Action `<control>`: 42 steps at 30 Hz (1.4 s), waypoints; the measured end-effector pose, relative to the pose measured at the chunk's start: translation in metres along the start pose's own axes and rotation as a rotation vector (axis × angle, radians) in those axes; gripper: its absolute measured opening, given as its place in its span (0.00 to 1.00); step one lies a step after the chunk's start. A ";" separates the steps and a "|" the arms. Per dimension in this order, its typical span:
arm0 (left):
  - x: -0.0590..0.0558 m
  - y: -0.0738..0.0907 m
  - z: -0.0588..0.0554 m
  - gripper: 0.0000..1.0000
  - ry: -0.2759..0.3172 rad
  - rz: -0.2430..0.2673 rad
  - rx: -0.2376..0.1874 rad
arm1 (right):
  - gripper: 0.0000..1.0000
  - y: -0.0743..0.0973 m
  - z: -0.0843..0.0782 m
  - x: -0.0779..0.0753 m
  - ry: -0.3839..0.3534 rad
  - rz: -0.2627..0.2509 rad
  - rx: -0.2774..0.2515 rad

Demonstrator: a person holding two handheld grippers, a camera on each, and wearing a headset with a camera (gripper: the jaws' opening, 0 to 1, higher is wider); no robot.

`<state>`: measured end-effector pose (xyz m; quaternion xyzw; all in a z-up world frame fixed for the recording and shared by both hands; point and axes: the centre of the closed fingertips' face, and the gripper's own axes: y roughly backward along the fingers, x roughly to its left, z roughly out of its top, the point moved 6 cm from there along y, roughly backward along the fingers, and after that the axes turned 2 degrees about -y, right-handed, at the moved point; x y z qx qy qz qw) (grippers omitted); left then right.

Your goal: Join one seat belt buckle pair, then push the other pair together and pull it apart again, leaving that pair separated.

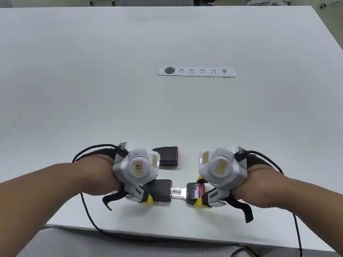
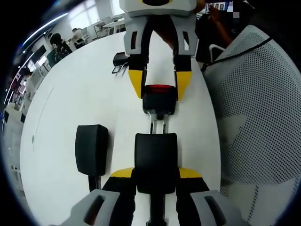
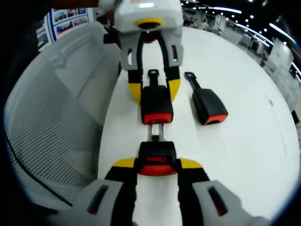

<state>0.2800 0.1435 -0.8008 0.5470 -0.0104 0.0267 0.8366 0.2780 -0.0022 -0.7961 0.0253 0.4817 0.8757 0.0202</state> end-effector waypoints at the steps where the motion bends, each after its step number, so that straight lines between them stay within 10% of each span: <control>1: -0.001 0.000 0.000 0.33 -0.001 0.001 -0.002 | 0.32 -0.001 -0.001 0.000 0.009 -0.005 0.005; 42: -0.004 -0.001 0.004 0.32 -0.032 -0.036 0.027 | 0.29 -0.015 0.022 0.001 0.006 0.002 -0.036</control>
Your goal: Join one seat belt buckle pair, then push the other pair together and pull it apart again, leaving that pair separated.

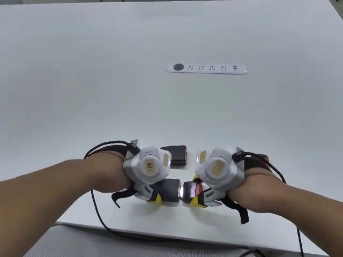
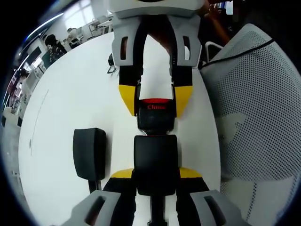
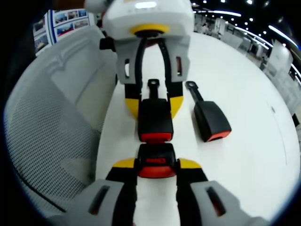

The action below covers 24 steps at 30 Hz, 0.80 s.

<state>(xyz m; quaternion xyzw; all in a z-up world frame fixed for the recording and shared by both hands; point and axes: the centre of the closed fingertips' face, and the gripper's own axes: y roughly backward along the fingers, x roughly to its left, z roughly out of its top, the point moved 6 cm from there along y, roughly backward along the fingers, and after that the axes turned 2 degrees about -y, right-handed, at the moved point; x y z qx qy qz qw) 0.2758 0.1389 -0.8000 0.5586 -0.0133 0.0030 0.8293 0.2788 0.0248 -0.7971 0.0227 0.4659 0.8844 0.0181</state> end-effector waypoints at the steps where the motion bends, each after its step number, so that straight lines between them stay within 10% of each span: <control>1: 0.000 0.000 0.000 0.32 0.001 0.000 0.000 | 0.29 0.001 0.000 0.000 -0.001 -0.001 0.000; 24: 0.002 0.003 -0.005 0.33 0.032 0.019 -0.024 | 0.31 0.001 -0.002 0.000 0.024 -0.023 -0.005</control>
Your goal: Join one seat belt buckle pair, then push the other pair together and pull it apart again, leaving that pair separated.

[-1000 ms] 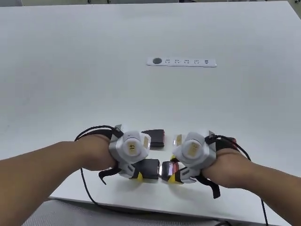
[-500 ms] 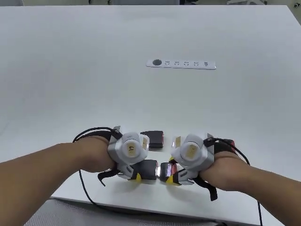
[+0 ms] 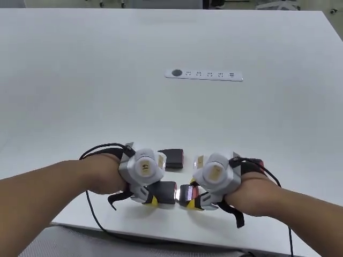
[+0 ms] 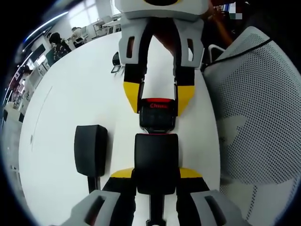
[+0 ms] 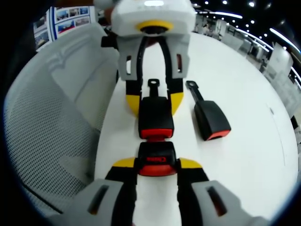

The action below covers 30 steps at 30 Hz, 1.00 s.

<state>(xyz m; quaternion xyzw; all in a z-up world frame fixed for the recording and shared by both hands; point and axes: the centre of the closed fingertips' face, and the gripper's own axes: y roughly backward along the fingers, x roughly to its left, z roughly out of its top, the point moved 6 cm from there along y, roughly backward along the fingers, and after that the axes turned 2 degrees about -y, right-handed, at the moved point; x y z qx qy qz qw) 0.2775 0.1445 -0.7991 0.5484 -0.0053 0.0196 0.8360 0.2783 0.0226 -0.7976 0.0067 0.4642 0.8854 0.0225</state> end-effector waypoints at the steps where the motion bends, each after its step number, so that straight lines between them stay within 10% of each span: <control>1: 0.001 0.000 -0.001 0.33 0.001 0.002 -0.003 | 0.31 0.000 0.000 0.000 0.000 -0.001 -0.002; 30: 0.001 -0.001 0.001 0.33 0.001 0.002 0.009 | 0.32 0.000 0.002 0.002 0.009 -0.015 0.009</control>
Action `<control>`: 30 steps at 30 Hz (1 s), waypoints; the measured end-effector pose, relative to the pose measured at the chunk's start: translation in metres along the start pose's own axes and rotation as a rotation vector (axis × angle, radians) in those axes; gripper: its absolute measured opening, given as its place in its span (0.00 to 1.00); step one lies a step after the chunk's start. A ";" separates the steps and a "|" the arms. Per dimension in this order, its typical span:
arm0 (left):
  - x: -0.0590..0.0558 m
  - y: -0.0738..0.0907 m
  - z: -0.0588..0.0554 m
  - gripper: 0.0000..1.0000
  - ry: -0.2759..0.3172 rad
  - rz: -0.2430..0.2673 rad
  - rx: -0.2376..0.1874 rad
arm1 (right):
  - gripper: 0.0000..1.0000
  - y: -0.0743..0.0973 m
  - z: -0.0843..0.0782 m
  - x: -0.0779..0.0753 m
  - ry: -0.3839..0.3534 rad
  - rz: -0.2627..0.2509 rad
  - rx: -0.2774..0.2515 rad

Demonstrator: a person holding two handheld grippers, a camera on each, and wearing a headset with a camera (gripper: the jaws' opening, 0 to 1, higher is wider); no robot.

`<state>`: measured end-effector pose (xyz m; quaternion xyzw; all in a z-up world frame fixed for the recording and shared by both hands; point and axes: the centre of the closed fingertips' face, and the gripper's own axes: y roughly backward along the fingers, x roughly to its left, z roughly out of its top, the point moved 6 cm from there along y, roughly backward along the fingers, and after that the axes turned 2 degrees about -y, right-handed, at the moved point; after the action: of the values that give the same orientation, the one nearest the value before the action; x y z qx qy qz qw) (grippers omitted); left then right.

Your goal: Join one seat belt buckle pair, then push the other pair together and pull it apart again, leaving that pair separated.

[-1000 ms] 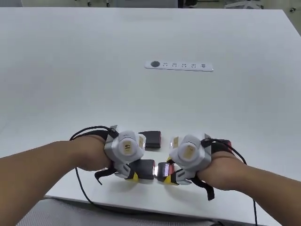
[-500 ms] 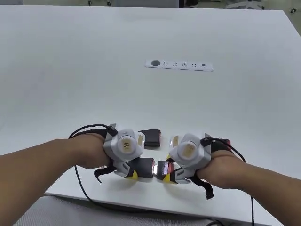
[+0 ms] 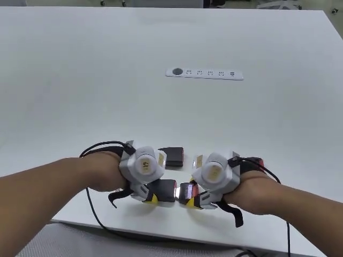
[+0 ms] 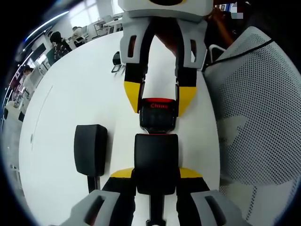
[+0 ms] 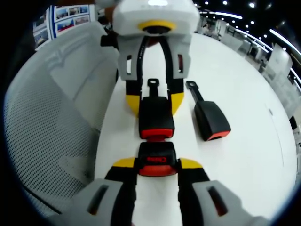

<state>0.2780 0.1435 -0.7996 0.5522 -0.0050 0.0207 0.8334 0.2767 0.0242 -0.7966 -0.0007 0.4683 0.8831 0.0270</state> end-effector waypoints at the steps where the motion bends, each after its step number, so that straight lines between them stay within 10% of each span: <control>1: 0.000 0.000 0.000 0.33 0.000 0.000 0.000 | 0.32 0.000 0.000 0.000 0.000 0.000 0.000; 30: -0.001 -0.001 0.000 0.34 -0.007 -0.005 0.013 | 0.33 0.000 -0.001 0.002 0.013 0.005 -0.012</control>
<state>0.2768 0.1436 -0.8006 0.5579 -0.0063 0.0167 0.8297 0.2742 0.0232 -0.7973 -0.0056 0.4630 0.8861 0.0218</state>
